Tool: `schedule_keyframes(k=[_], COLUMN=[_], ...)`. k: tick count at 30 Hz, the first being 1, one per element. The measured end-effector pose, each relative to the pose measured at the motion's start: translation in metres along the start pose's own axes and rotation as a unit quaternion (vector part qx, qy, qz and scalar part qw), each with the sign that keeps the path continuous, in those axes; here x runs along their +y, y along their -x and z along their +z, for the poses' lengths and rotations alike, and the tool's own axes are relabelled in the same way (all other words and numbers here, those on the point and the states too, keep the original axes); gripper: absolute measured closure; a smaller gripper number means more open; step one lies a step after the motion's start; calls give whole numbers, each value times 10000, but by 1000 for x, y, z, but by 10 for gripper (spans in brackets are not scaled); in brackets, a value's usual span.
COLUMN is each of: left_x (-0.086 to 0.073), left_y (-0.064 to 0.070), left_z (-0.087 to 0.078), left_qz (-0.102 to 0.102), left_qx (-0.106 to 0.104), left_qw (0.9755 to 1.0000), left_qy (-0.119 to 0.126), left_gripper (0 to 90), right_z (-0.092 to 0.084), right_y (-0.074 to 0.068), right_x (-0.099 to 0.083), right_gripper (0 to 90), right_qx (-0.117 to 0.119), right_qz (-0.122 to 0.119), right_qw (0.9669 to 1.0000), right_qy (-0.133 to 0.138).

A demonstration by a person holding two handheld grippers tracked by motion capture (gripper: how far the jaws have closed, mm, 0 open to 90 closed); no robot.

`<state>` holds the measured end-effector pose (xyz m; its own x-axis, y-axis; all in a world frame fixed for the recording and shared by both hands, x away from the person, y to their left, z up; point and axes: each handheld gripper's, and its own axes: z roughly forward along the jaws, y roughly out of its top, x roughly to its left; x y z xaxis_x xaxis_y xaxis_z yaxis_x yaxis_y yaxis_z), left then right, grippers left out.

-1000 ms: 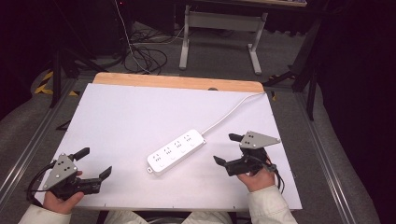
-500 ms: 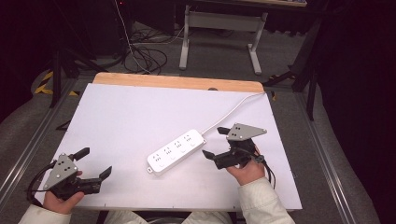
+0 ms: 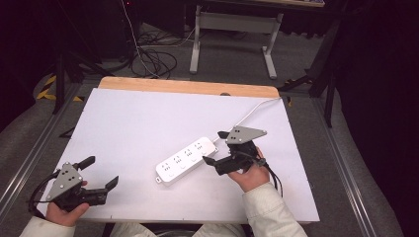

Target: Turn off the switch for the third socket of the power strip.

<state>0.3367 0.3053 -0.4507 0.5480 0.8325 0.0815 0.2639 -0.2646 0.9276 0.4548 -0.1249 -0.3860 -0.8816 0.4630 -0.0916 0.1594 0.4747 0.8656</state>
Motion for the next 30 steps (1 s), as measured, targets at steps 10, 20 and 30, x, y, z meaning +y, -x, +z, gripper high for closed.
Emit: schedule_keyframes(k=[10,20,30], left_x=[0,0,0], left_y=[0,0,0], left_z=[0,0,0], left_qz=[11,49,36], left_qx=[-7,3,-5], left_qw=[10000,10000,10000], left_qy=[8,3,6], left_gripper=[61,61,61], right_z=[18,36,42], right_y=[-5,-11,-17], right_x=[10,18,16], right_gripper=[106,150,399], right_qx=[133,318,212], right_qz=[-64,-76,68], right_qw=[9999,9995,9997], right_qy=[-31,-31,-76])
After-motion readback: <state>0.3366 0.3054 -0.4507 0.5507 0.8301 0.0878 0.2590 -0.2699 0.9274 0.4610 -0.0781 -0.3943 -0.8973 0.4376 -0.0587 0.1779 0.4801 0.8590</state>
